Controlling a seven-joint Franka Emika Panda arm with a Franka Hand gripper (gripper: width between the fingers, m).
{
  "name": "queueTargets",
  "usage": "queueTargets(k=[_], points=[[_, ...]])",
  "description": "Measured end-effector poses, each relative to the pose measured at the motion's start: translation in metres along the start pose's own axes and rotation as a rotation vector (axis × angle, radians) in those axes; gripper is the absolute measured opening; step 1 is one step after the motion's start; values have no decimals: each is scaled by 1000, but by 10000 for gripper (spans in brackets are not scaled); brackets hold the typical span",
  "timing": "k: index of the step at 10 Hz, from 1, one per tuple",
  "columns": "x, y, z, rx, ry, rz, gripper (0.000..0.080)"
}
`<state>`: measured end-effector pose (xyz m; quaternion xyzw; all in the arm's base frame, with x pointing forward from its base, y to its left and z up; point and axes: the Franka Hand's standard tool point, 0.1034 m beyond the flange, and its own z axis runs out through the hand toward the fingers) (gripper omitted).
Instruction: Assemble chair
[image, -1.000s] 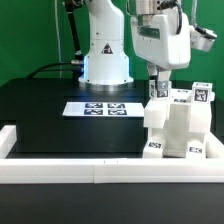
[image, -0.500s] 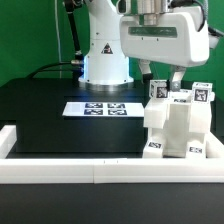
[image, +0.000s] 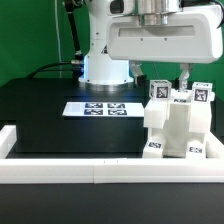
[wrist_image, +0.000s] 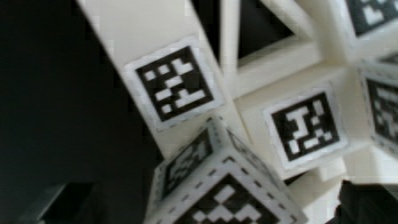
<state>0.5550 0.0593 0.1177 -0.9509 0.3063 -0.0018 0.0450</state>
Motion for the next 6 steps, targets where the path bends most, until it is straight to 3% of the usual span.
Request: queueTargets(k=[6], points=[[1, 1, 0, -9, 2, -413, 649]])
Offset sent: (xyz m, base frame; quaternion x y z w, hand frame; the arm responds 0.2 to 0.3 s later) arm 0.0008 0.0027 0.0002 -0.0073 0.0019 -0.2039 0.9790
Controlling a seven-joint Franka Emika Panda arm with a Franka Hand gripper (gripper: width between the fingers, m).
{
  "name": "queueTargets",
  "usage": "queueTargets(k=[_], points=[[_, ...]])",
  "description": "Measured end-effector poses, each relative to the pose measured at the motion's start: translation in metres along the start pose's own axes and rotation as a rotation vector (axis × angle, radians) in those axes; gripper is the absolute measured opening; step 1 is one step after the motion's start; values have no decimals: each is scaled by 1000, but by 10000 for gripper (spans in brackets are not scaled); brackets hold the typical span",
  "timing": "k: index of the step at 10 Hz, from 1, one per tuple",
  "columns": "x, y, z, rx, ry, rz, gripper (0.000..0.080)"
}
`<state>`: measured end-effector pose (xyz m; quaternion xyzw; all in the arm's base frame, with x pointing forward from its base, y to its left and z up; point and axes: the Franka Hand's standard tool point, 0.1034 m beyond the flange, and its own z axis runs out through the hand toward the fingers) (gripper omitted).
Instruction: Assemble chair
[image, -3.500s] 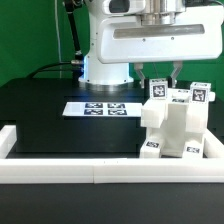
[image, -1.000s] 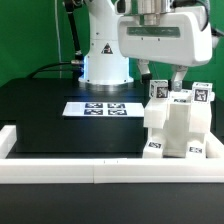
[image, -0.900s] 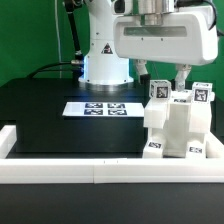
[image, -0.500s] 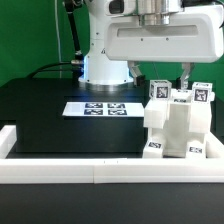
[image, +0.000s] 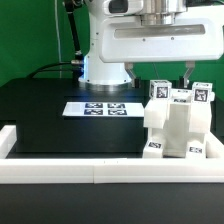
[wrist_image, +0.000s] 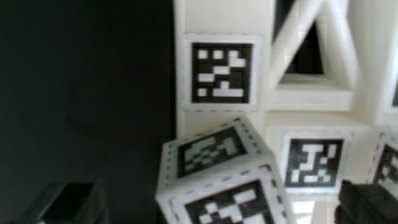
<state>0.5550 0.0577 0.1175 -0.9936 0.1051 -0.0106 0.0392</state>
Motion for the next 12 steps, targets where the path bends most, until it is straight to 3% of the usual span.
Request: queueTargets(k=[5, 7, 12], points=[[0, 1, 0, -8, 0, -175, 626], [0, 1, 0, -8, 0, -161, 281], [0, 1, 0, -7, 1, 42, 284]])
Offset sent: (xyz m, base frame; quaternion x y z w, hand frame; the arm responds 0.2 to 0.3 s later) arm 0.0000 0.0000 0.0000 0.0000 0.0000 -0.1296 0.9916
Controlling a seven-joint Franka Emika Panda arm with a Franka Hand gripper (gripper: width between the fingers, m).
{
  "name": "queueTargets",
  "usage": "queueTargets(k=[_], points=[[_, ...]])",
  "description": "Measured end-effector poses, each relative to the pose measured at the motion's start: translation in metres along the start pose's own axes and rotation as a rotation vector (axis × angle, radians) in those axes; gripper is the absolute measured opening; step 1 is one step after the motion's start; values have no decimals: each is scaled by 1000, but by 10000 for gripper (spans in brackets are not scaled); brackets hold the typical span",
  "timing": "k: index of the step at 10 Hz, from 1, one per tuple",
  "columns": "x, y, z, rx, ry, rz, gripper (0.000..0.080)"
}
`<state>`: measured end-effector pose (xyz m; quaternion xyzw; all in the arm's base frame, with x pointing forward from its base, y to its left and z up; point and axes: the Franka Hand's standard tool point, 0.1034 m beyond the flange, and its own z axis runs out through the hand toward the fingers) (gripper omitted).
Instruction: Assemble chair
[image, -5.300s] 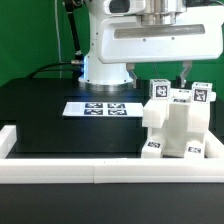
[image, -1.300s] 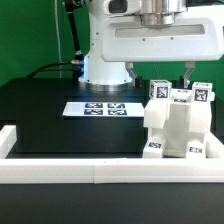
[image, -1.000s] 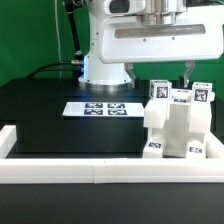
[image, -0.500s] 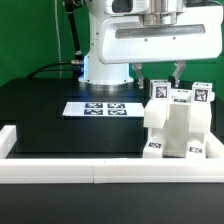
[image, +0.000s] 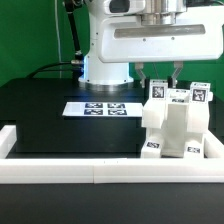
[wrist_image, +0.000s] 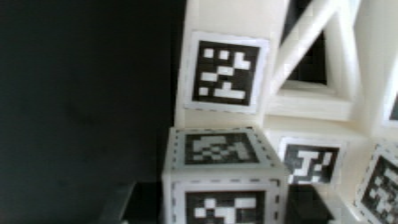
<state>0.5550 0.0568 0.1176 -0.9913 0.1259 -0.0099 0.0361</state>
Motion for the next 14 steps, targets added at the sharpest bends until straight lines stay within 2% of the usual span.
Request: queueTargets(k=[12, 14], points=[[0, -2, 0, 9, -4, 853, 285], [0, -2, 0, 24, -7, 1007, 285]])
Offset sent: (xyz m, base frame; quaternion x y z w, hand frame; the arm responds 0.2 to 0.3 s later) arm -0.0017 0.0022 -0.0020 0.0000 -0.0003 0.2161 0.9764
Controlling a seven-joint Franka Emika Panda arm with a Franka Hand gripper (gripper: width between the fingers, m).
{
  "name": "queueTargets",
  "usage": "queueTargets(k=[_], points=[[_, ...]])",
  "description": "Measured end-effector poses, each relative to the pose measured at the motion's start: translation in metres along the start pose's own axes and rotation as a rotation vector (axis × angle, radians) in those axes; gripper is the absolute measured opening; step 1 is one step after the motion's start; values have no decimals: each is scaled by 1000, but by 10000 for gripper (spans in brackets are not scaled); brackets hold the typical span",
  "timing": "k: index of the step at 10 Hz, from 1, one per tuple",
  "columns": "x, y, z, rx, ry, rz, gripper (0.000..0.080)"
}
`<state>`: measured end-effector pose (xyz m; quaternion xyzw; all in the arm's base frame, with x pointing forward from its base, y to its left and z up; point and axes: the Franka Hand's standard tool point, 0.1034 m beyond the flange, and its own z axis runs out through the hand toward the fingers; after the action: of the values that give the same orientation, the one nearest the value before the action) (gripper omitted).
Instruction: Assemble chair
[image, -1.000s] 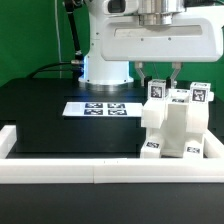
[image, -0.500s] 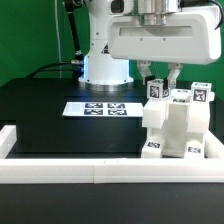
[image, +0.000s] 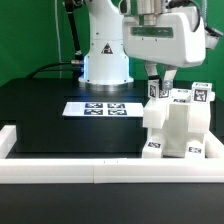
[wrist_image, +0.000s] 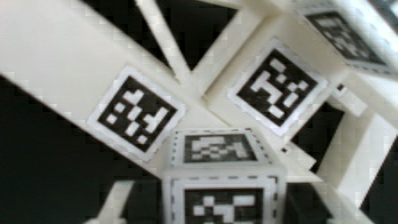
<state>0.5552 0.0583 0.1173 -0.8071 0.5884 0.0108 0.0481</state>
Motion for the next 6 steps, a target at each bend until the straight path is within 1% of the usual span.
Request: queueTargets(k=[1, 2, 3, 5, 6], points=[[1, -1, 0, 12, 1, 32, 285], [0, -2, 0, 13, 2, 106, 285], [0, -1, 0, 12, 2, 82, 285], [0, -1, 0, 12, 2, 36, 592], [-1, -2, 1, 12, 2, 26, 631]])
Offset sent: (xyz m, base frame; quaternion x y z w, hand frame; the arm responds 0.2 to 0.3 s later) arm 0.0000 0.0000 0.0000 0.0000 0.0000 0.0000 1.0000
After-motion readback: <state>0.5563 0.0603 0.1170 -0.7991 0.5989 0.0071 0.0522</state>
